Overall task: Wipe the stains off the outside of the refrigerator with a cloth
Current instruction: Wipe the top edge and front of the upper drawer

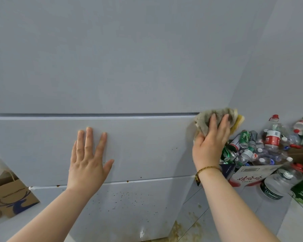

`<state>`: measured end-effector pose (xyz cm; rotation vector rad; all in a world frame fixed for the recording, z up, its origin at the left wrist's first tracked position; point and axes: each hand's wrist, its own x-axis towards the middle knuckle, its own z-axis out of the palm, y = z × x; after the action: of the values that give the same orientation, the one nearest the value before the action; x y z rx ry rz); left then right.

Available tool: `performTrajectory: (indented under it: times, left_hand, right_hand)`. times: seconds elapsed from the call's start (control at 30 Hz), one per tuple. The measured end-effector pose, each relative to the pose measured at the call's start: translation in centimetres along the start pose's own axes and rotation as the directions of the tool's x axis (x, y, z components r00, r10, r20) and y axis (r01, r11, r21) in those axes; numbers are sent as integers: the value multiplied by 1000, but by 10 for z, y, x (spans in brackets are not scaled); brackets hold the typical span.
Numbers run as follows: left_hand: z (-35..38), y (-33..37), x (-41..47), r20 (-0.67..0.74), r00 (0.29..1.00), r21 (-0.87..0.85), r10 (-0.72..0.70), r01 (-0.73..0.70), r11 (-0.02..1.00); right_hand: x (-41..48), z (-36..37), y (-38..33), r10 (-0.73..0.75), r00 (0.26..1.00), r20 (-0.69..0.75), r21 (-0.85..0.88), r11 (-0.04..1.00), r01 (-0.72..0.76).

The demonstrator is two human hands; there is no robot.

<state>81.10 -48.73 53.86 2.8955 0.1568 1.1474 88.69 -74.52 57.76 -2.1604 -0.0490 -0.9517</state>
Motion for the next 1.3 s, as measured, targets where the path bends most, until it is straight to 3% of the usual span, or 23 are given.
performTrajectory:
  times: [0.1,0.2,0.4,0.53,0.63,0.77,0.83,0.97,1.07,1.17,1.23,1.3]
  left_hand:
    - [0,2,0,-14,1000,-11,-11,11,1000]
    - [2,4,0,-15,1000,-21,-21,21,1000]
    - [-2,0,0,13,1000,-47,-3,4,999]
    - [-5,-2,-1,33,999,-43,11,-10,999]
    - [-5,-1,-1,34,999,-43,3,-2,999]
    - [-4,-5,-1,25,999,-26,26,-26,999]
    - [-5,-8,-1,11,999,-19,45,-45,999]
    - [-3,-10,-1,-13,997,-32,72,-72,997]
    - [-3,-9,-1,-6,998,-56,67,-68,996]
    - [-3,-12,-2,14,996,-65,83,-82,994]
    - [-4,-14,-2,20,995,-63,94,-92,994]
    - [-5,-16,-2,23,995,-63,101,-99,993]
  right_hand:
    - [5,3,-21,68,995,-78,-42,997,-71]
    - [-14,19,-36,-47,995,-89,-182,983,30]
    - [-1,5,-11,-139,990,-13,-247,960,132]
    - [15,-11,1,62,998,-17,26,998,-62]
    - [3,9,-14,175,980,-90,101,981,-166]
    - [-36,48,-20,-25,995,-97,30,999,28]
    - [-61,66,-11,-42,996,-75,-10,999,41]
    - [-96,85,-3,205,978,-30,104,974,-201]
    - [-98,81,-17,441,897,18,261,864,-430]
    - [-81,74,-37,617,787,5,408,717,-565]
    - [-71,69,-49,627,779,-8,447,699,-559]
    - [-62,63,-56,527,849,-43,428,778,-461]
